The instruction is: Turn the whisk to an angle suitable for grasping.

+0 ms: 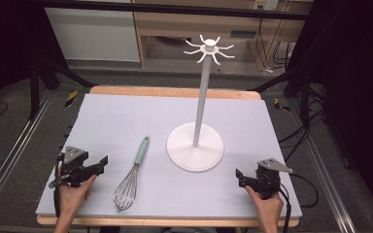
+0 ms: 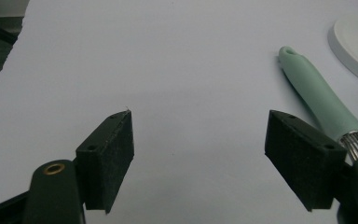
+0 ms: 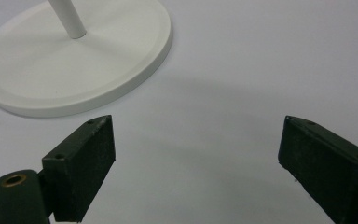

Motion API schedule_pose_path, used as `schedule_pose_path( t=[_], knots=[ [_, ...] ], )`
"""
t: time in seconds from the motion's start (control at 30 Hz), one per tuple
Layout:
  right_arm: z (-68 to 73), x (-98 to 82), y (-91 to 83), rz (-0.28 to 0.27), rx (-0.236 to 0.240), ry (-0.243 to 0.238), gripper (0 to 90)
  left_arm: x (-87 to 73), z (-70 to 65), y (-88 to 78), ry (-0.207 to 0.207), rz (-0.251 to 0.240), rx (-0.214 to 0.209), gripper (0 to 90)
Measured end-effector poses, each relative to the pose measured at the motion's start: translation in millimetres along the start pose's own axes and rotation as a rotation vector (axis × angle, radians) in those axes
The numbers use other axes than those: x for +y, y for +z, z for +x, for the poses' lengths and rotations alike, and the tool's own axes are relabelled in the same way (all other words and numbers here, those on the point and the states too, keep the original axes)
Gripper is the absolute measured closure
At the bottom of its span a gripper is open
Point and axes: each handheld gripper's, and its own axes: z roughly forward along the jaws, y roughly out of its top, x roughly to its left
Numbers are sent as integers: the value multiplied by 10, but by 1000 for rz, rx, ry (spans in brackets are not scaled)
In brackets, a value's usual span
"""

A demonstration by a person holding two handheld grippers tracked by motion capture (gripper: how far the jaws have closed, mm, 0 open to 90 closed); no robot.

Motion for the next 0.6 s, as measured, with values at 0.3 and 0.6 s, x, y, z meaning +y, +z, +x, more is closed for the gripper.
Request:
schedule_pose_path(
  t=[0.3,0.6],
  knots=[
    [20,-7,2,13,-5,-11,112,68,-134,-64,17,-3,-48,284],
    [65,-5,-1,11,1,-27,112,133,-317,-60,55,30,-75,300]
  ],
)
